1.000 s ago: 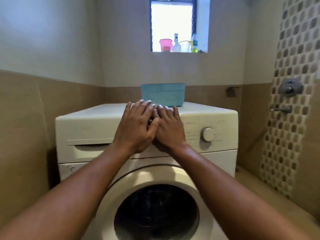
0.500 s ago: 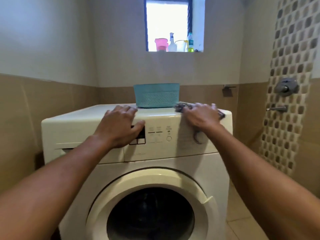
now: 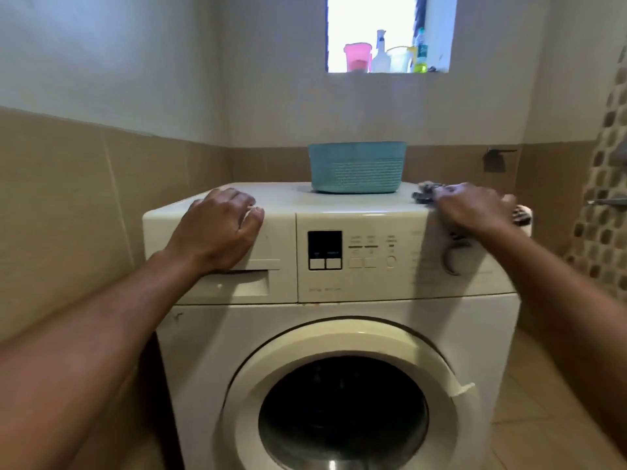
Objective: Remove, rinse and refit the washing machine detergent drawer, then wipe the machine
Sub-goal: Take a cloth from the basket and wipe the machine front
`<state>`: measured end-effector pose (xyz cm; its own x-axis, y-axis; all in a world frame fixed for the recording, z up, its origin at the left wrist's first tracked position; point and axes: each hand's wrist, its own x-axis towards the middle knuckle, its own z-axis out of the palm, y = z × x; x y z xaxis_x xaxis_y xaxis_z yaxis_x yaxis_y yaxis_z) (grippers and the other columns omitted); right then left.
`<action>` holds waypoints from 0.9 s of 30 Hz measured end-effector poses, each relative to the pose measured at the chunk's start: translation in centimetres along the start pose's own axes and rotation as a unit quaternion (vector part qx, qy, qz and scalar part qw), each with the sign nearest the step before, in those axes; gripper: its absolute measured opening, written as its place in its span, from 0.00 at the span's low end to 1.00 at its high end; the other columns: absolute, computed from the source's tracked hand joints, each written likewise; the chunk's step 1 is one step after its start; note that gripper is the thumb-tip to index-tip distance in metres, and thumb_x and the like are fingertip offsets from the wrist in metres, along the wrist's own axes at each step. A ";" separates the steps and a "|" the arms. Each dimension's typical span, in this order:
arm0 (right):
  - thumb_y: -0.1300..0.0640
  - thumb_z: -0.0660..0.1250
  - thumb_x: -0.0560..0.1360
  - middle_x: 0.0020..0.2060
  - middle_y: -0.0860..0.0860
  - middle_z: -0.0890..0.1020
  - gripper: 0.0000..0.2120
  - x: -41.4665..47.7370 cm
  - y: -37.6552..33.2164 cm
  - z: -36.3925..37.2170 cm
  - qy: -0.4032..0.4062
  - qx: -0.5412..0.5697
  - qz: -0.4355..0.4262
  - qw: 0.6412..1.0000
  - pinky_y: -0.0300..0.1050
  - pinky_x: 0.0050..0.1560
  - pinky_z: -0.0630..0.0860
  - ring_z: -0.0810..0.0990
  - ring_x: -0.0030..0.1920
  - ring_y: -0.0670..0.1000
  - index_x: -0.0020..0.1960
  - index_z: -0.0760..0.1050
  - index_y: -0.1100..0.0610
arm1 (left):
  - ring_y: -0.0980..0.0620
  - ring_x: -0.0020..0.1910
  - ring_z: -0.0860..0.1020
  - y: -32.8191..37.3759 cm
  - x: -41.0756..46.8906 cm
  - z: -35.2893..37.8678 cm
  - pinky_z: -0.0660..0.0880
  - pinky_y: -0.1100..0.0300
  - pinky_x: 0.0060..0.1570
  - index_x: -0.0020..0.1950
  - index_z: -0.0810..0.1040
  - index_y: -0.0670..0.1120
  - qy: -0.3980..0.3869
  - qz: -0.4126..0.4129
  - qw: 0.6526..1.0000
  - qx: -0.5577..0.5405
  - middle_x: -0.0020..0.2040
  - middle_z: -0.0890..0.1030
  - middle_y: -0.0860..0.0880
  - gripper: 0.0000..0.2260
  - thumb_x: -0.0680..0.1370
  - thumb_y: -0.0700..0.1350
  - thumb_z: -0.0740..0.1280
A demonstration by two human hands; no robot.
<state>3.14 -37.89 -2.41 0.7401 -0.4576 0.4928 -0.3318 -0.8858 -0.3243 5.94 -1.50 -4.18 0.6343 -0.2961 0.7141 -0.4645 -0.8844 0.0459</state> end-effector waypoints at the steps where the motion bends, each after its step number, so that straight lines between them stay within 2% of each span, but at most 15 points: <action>1: 0.42 0.49 0.80 0.60 0.60 0.80 0.24 -1.0 -3.5 0.7 0.015 0.003 -0.047 0.999 0.59 0.67 0.62 0.76 0.61 0.61 0.60 0.78 0.53 | 0.44 0.61 0.75 -0.4 0.2 -0.1 0.71 0.48 0.60 0.60 0.79 0.44 0.001 -0.011 1.000 -0.013 0.61 0.80 0.44 0.22 0.79 0.54 0.53; 3: 0.43 0.49 0.79 0.58 0.56 0.80 0.22 -4.5 -10.7 1.9 0.041 0.024 -0.159 0.986 0.59 0.64 0.64 0.76 0.58 0.59 0.57 0.78 0.52 | 0.45 0.61 0.75 -1.3 0.7 -0.6 0.71 0.50 0.60 0.61 0.79 0.43 0.000 -0.024 0.998 -0.052 0.61 0.80 0.44 0.20 0.78 0.51 0.54; 5: 0.42 0.49 0.79 0.63 0.54 0.77 0.22 -8.4 -16.5 3.3 0.046 0.021 -0.255 0.966 0.61 0.65 0.64 0.74 0.64 0.57 0.65 0.73 0.49 | 0.45 0.61 0.76 -2.1 1.3 -1.7 0.73 0.51 0.60 0.61 0.78 0.42 -0.001 -0.032 0.993 -0.110 0.60 0.80 0.44 0.20 0.78 0.50 0.54; 7: 0.42 0.52 0.80 0.72 0.55 0.69 0.26 -11.5 -20.6 4.6 0.031 0.007 -0.347 0.937 0.66 0.70 0.58 0.65 0.73 0.60 0.74 0.65 0.51 | 0.46 0.61 0.76 -3.2 2.0 -3.1 0.72 0.53 0.61 0.61 0.78 0.41 -0.009 -0.041 0.988 -0.147 0.60 0.80 0.44 0.21 0.78 0.50 0.53; 9: 0.46 0.57 0.80 0.78 0.57 0.59 0.29 -13.4 -21.5 6.0 0.019 -0.034 -0.471 0.881 0.66 0.74 0.53 0.55 0.78 0.62 0.79 0.57 0.52 | 0.47 0.62 0.75 -4.1 2.4 -4.4 0.69 0.55 0.64 0.62 0.79 0.42 -0.031 -0.052 0.986 -0.158 0.61 0.81 0.44 0.23 0.78 0.51 0.52; 11: 0.50 0.60 0.79 0.79 0.54 0.55 0.32 -13.1 -19.2 6.7 0.031 -0.076 -0.551 0.830 0.65 0.74 0.54 0.52 0.79 0.61 0.80 0.53 0.50 | 0.47 0.64 0.74 -4.6 2.2 -5.5 0.68 0.55 0.66 0.64 0.78 0.42 -0.064 -0.059 0.983 -0.160 0.63 0.80 0.45 0.24 0.78 0.52 0.52; 12: 0.50 0.61 0.79 0.79 0.53 0.56 0.32 -12.3 -17.5 6.5 0.036 -0.075 -0.557 0.826 0.64 0.74 0.56 0.54 0.78 0.60 0.80 0.54 0.49 | 0.47 0.66 0.73 -4.7 2.0 -6.0 0.67 0.55 0.67 0.65 0.78 0.42 -0.082 -0.062 0.982 -0.161 0.64 0.79 0.45 0.25 0.78 0.53 0.52; 13: 0.48 0.61 0.78 0.79 0.53 0.58 0.31 -11.4 -16.0 5.7 0.034 -0.070 -0.535 0.841 0.64 0.73 0.57 0.57 0.78 0.60 0.79 0.56 0.49 | 0.47 0.67 0.73 -4.9 1.8 -6.5 0.66 0.56 0.68 0.66 0.77 0.42 -0.096 -0.062 0.980 -0.161 0.66 0.78 0.45 0.25 0.78 0.53 0.52; 14: 0.46 0.61 0.78 0.78 0.54 0.60 0.31 -10.5 -14.9 4.7 0.022 -0.062 -0.485 0.872 0.64 0.73 0.58 0.60 0.77 0.61 0.79 0.58 0.49 | 0.48 0.68 0.72 -5.0 1.5 -6.8 0.65 0.56 0.70 0.68 0.76 0.43 -0.109 -0.064 0.979 -0.158 0.67 0.78 0.45 0.26 0.78 0.53 0.52; 16: 0.42 0.58 0.77 0.75 0.56 0.67 0.30 -9.0 -15.2 2.6 -0.031 -0.043 -0.334 0.941 0.62 0.71 0.61 0.66 0.74 0.60 0.77 0.63 0.50 | 0.50 0.71 0.69 -5.1 0.9 -7.3 0.62 0.55 0.73 0.71 0.73 0.44 -0.135 -0.079 0.976 -0.149 0.71 0.74 0.46 0.27 0.79 0.55 0.51; 18: 0.39 0.53 0.77 0.75 0.55 0.67 0.30 -8.8 -19.4 1.0 -0.099 -0.007 -0.247 0.964 0.63 0.72 0.59 0.64 0.75 0.59 0.77 0.63 0.48 | 0.52 0.75 0.64 -4.5 0.7 -7.8 0.58 0.51 0.76 0.75 0.68 0.46 -0.169 -0.096 0.971 -0.141 0.75 0.69 0.49 0.29 0.79 0.57 0.48; 20: 0.39 0.50 0.79 0.80 0.53 0.53 0.32 -10.6 -24.6 0.6 -0.208 0.019 -0.287 0.935 0.63 0.76 0.48 0.50 0.79 0.58 0.80 0.49 0.47 | 0.54 0.77 0.58 -3.6 0.7 -8.4 0.55 0.49 0.77 0.78 0.62 0.49 -0.197 -0.119 0.963 -0.140 0.78 0.63 0.51 0.30 0.78 0.59 0.46; 22: 0.43 0.56 0.79 0.80 0.52 0.41 0.38 -11.9 -28.2 -0.4 -0.288 -0.001 -0.356 0.889 0.62 0.77 0.42 0.37 0.79 0.56 0.80 0.37 0.49 | 0.56 0.79 0.54 -2.8 1.5 -9.4 0.52 0.49 0.77 0.80 0.58 0.51 -0.224 -0.147 0.952 -0.147 0.80 0.58 0.53 0.32 0.77 0.60 0.44; 24: 0.45 0.57 0.80 0.80 0.50 0.39 0.38 -11.2 -28.2 -1.4 -0.318 -0.031 -0.366 0.874 0.63 0.76 0.39 0.34 0.78 0.54 0.80 0.37 0.48 | 0.56 0.79 0.52 -2.3 2.1 -10.5 0.51 0.49 0.78 0.80 0.57 0.51 -0.250 -0.159 0.944 -0.142 0.80 0.57 0.53 0.33 0.77 0.61 0.42; 27: 0.40 0.46 0.82 0.80 0.47 0.43 0.29 -8.3 -22.2 -2.9 -0.338 -0.033 -0.267 0.902 0.65 0.75 0.36 0.36 0.79 0.51 0.80 0.42 0.43 | 0.54 0.80 0.49 -1.6 2.8 -12.3 0.47 0.49 0.78 0.81 0.54 0.52 -0.312 -0.156 0.927 -0.141 0.81 0.53 0.54 0.29 0.81 0.61 0.46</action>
<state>2.68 -14.70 3.05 0.9848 0.1670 -0.0480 0.1598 -0.9789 -0.1273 0.85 3.57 6.37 0.9580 -0.2700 0.0968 -0.2851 -0.8587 0.4258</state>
